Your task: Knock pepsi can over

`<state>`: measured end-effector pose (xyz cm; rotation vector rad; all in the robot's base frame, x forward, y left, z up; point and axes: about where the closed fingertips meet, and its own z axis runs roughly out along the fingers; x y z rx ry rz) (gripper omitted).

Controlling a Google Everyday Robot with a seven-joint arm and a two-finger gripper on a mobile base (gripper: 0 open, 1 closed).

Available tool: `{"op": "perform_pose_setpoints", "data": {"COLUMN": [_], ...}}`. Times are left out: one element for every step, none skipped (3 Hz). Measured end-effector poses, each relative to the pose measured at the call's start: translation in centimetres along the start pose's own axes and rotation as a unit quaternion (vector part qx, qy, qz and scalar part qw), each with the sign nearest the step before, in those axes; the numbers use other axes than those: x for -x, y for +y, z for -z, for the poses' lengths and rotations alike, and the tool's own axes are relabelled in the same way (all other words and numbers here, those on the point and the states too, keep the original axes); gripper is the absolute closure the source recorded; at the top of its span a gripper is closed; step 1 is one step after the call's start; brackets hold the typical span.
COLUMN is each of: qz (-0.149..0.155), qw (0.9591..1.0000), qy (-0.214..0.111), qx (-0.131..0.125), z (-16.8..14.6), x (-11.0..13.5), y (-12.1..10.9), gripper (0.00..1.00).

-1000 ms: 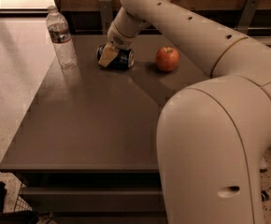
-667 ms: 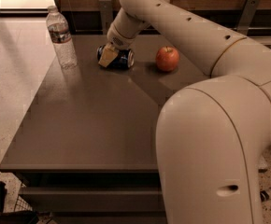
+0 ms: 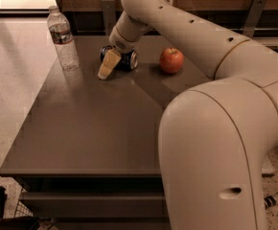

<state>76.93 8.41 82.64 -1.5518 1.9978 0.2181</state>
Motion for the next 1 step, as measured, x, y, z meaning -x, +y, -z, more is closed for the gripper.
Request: {"op": "perform_pose_setpoints", "data": {"qz": [0.0], "qw": [1.0], "qy": [0.0], "qx": [0.0], "z": [0.0], "x": [0.0], "y": [0.0], "gripper": [0.0]}}
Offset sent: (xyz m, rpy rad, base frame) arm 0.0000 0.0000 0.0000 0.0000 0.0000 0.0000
